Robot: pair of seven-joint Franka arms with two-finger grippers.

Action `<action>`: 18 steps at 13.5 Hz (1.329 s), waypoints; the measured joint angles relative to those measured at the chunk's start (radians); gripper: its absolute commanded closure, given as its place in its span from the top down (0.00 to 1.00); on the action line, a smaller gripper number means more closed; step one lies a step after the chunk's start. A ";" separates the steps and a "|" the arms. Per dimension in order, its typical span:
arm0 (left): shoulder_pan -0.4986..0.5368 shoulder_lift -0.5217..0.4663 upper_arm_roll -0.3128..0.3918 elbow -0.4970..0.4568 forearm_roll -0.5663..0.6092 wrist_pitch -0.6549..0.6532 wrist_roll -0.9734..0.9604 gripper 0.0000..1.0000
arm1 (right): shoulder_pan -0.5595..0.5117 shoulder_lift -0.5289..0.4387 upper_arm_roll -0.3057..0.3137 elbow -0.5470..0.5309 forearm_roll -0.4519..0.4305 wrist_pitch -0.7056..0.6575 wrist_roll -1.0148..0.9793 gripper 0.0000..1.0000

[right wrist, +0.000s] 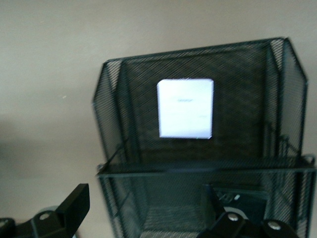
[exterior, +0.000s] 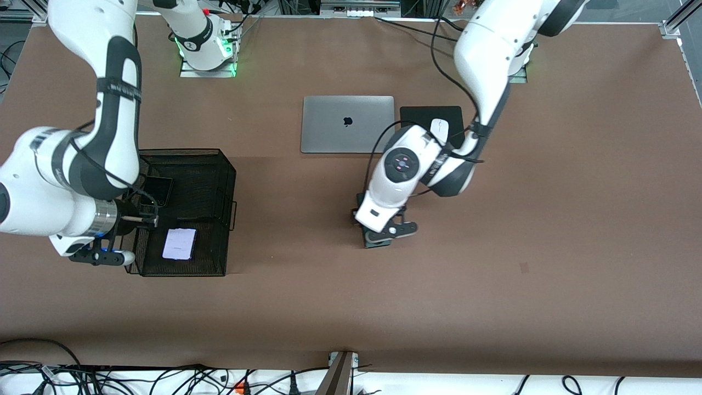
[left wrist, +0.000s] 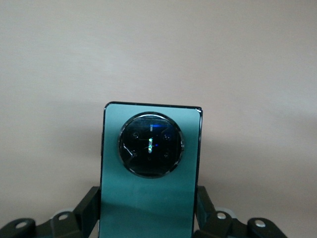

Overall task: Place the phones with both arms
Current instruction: 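Set the green phone mid-table with the left gripper while the right gripper approaches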

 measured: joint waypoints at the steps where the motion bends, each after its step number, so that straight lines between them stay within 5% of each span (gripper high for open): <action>1: -0.043 0.016 0.034 0.007 0.010 0.013 -0.020 0.00 | 0.012 -0.019 -0.001 0.002 -0.015 -0.022 0.021 0.99; 5: -0.197 0.083 0.159 0.038 0.014 0.027 -0.091 0.00 | 0.078 -0.069 -0.008 0.003 -0.141 -0.041 0.055 0.99; 6: -0.207 0.094 0.163 0.043 0.014 0.031 -0.100 0.69 | 0.085 -0.070 -0.011 0.002 -0.146 -0.041 0.056 0.99; 7: -0.212 0.100 0.164 0.047 0.015 0.032 -0.108 1.00 | 0.087 -0.070 -0.012 0.001 -0.146 -0.041 0.056 0.99; 15: -0.202 0.089 0.200 0.088 0.034 0.014 -0.114 1.00 | 0.095 -0.070 -0.014 -0.003 -0.147 -0.040 0.083 0.99; 18: -0.117 0.008 0.207 0.091 0.034 -0.170 -0.061 1.00 | 0.162 -0.070 -0.012 -0.002 -0.134 -0.034 0.202 0.99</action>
